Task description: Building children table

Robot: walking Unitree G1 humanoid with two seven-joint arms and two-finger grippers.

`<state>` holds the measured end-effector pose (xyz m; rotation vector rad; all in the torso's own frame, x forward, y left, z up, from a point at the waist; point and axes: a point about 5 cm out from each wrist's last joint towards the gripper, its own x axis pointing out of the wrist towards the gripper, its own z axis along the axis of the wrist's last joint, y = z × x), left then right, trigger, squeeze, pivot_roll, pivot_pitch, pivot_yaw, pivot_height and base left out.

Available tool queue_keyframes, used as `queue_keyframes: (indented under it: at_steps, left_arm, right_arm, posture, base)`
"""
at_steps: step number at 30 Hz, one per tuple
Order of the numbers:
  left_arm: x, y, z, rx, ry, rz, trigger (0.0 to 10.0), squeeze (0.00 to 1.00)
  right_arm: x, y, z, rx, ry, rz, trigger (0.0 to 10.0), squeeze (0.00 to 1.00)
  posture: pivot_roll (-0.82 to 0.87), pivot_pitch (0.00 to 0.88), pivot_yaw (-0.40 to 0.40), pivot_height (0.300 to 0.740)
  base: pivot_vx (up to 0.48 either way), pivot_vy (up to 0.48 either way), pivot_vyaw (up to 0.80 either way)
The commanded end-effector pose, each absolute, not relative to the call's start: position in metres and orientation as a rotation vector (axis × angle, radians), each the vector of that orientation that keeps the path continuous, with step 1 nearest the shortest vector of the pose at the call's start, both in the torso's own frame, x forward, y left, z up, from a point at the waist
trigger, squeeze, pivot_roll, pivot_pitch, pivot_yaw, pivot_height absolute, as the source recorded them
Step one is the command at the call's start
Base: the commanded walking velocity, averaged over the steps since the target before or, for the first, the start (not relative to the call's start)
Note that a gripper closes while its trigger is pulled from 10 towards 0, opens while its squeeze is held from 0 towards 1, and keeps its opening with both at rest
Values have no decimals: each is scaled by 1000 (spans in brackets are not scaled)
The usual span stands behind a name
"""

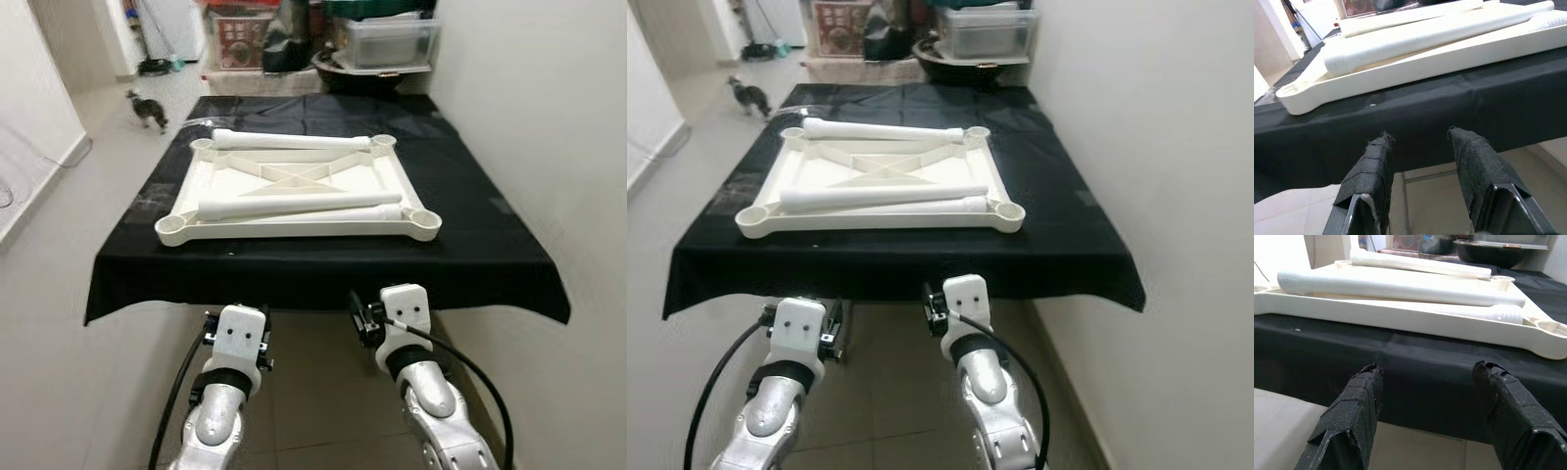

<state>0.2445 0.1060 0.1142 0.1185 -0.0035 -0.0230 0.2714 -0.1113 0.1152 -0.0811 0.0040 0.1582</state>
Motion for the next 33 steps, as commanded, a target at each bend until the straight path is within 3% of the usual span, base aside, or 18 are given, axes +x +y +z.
queue_keyframes:
  at_steps: [1, 9, 23, 33]
  left_arm:
    - [243, 110, 110, 123, 16, -18, 10000, 0]
    - [243, 110, 109, 123, 18, -28, 10000, 0]
    - [245, 115, 114, 142, -6, -11, 10000, 0]
    - [250, 120, 124, 162, -56, -9, 10000, 0]
  right_arm:
    - [270, -108, 112, -83, 13, 164, 10000, 0]
    - [270, -107, 110, -80, 16, 163, 10000, 0]
    - [270, -106, 110, -70, 16, 161, 10000, 0]
    - [272, -111, 113, -47, -2, 116, 10000, 0]
  posture:
    - [30, 0, -4, 740]
    - [41, 0, -9, 740]
    - [81, 0, -17, 740]
    - [88, 0, -18, 740]
  base:
    - [0, 480, 0]
    - [0, 480, 0]
    - [0, 0, 0]
    - [302, 0, 0]
